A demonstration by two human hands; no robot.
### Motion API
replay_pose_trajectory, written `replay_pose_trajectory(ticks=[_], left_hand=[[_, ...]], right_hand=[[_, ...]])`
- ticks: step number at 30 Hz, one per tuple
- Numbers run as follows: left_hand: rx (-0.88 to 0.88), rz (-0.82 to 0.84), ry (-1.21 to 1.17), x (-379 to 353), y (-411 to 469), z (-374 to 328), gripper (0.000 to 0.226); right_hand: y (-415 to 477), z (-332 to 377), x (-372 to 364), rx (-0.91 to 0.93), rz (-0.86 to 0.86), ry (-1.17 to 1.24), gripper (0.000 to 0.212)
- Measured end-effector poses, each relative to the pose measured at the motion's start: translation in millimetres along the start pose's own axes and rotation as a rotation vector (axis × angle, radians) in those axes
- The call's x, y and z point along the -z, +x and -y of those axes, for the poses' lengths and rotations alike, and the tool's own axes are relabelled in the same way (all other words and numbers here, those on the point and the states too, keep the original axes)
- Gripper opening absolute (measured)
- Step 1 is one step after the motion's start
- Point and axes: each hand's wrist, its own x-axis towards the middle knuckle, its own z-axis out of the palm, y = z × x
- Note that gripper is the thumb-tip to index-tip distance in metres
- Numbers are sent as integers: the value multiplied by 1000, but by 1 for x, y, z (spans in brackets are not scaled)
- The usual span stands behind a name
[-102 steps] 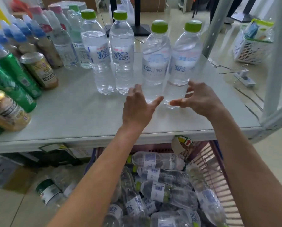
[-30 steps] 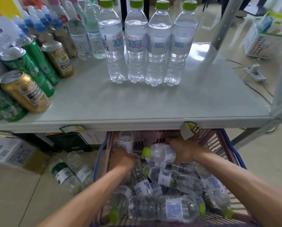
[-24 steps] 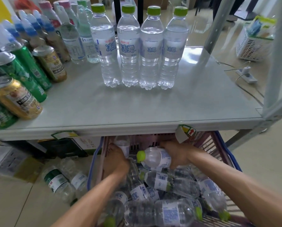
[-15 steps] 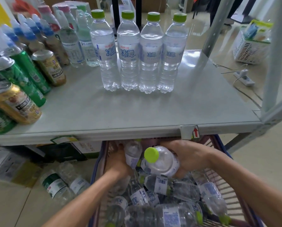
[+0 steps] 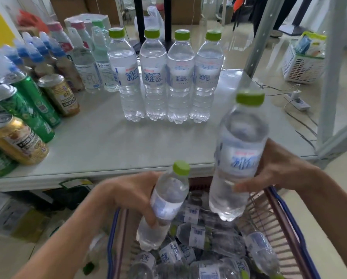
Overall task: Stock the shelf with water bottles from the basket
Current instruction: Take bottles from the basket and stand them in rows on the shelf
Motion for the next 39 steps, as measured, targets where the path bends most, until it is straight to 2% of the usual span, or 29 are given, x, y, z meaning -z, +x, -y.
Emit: replay_pose_trajectory(ticks=[3, 5, 7, 10, 11, 14, 16, 19, 23, 27, 30, 32, 34, 39], left_hand=[[-92, 76, -5, 20, -14, -33, 61], [-158, -1, -45, 25, -19, -52, 65], [-229, -144, -100, 26, -20, -67, 72], [-319, -380, -165, 26, 0, -96, 71], [-326, -509, -162, 26, 12, -109, 69], [-318, -843, -132, 24, 58, -135, 67], [-325, -967, -105, 21, 88, -139, 78], [-344, -1089, -70, 21, 120, -136, 81], [-342, -1137, -67, 19, 149, -132, 82], [-297, -1177, -134, 18, 172, -123, 76], [-327, -1307, 34, 4, 183, -113, 78], [-310, -1401, 223, -9, 191, -101, 85], [-212, -1417, 324, -21, 193, -92, 87], [-126, -1300, 216, -29, 200, -83, 71]], right_hand=[[-3, 5, 19, 64, -194, 45, 55], [-2, 10, 30, 106, -305, 78, 55], [3, 12, 41, 100, -417, 88, 61], [14, 5, 55, 55, -640, 20, 76], [19, 1, 57, 48, -699, -4, 73], [26, -7, 58, 37, -802, -57, 45], [25, -15, 61, 39, -821, -86, 42], [22, -22, 69, 77, -800, -60, 50], [16, -23, 80, 55, -701, -73, 62], [11, -27, 90, -110, -588, -185, 73], [9, -43, 84, -283, -543, -366, 79], [9, -55, 78, -370, -629, -435, 83], [13, -62, 78, -423, -730, -509, 89], [22, -66, 67, -373, -868, -550, 79]])
